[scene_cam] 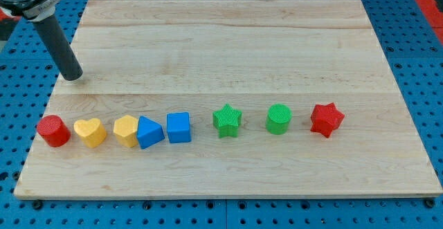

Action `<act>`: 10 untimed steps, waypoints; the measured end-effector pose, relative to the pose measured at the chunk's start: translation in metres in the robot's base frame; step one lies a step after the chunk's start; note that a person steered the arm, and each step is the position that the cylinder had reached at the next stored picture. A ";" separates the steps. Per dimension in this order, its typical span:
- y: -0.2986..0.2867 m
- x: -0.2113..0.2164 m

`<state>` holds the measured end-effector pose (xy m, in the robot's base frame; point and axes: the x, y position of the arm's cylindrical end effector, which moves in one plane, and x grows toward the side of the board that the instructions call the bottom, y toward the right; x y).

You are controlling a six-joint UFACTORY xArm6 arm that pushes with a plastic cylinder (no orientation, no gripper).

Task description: Point at the red star

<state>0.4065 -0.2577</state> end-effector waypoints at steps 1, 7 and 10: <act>0.007 0.000; 0.371 -0.013; 0.373 -0.014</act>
<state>0.3922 0.1149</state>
